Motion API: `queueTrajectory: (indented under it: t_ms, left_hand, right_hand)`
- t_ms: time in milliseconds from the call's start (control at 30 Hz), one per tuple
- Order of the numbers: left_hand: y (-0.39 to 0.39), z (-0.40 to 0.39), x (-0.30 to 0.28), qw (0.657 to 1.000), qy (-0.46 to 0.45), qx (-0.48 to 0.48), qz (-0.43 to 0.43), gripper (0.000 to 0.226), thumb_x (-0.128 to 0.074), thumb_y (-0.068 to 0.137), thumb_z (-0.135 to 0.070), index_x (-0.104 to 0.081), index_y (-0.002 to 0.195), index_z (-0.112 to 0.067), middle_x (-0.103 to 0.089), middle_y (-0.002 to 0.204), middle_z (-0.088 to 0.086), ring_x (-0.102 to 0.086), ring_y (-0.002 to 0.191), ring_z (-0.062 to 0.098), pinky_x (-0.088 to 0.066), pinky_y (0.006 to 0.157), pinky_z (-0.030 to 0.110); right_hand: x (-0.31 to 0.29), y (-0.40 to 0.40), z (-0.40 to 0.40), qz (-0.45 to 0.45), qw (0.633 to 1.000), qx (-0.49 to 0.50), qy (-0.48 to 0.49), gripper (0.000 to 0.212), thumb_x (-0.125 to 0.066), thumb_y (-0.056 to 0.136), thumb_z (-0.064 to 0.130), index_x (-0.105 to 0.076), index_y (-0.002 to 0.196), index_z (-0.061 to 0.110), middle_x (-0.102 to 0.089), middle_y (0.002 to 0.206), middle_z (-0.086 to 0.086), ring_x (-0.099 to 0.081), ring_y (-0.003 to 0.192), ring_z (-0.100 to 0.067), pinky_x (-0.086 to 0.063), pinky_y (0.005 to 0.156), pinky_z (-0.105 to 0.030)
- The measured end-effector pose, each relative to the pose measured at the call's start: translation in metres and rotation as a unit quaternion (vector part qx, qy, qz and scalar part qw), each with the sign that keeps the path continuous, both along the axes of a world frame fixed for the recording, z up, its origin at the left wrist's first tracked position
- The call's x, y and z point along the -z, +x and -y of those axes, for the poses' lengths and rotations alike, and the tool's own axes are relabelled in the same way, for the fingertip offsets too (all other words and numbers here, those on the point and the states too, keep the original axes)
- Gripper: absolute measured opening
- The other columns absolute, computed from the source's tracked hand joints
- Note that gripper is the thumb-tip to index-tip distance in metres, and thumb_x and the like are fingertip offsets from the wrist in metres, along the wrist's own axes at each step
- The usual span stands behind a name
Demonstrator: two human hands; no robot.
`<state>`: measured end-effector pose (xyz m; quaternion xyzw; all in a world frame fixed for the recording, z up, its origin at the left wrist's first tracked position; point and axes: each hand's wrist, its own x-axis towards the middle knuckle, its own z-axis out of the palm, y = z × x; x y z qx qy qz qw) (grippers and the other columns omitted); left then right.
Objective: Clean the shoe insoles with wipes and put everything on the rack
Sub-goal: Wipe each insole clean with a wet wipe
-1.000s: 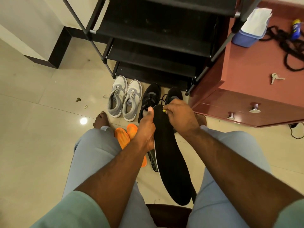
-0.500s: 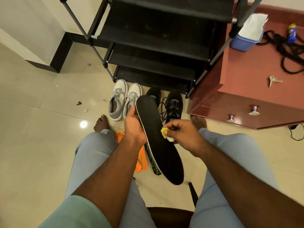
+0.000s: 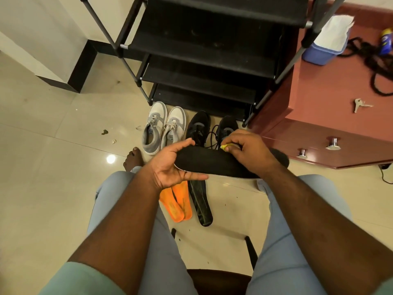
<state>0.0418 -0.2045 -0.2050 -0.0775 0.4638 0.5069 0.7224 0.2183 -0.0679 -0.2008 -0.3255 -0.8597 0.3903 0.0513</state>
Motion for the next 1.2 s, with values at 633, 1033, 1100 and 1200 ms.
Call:
queueTrajectory:
  t_ms: [633,1033,1100,1200]
  left_hand:
    - [0.045,-0.015,0.014,0.978,0.079,-0.185,0.050,0.042,-0.034,0.103,-0.030,-0.054,0.140,-0.027,-0.065,0.131,0.011,-0.068,0.108,0.026,-0.057,0.085,0.038]
    - [0.050,-0.015,0.021,0.978,0.056,-0.195,0.051,0.055,-0.043,0.084,-0.023,-0.057,0.137,-0.014,-0.068,0.122,0.016,-0.071,0.097,0.028,-0.058,0.084,0.035]
    - [0.052,-0.014,0.021,0.977,0.059,-0.199,0.051,0.058,-0.044,0.080,-0.022,-0.056,0.136,-0.011,-0.070,0.113,0.015,-0.071,0.092,0.026,-0.056,0.083,0.036]
    - [0.057,-0.013,0.019,0.978,0.061,-0.194,0.037,0.057,-0.040,0.081,-0.020,-0.058,0.135,-0.011,-0.066,0.122,0.018,-0.065,0.102,0.030,-0.051,0.093,0.044]
  right_hand:
    - [0.004,-0.030,0.073,-0.107,0.991,0.019,0.078,0.025,-0.053,0.083,0.010,-0.069,0.101,0.009,-0.066,0.099,-0.007,-0.059,0.093,-0.024,-0.047,0.084,-0.035]
    - [0.002,-0.018,0.083,-0.100,0.993,-0.030,0.053,0.022,-0.056,0.080,0.003,-0.070,0.098,0.008,-0.066,0.097,-0.007,-0.059,0.091,-0.021,-0.047,0.084,-0.031]
    - [0.009,-0.019,0.070,-0.096,0.993,-0.009,0.065,0.022,-0.056,0.081,0.006,-0.069,0.099,0.008,-0.065,0.096,-0.006,-0.058,0.090,-0.022,-0.049,0.083,-0.036]
    - [0.020,-0.017,0.039,-0.065,0.990,0.099,0.080,0.020,-0.057,0.085,0.005,-0.068,0.102,0.008,-0.063,0.099,-0.009,-0.059,0.092,-0.025,-0.050,0.082,-0.045]
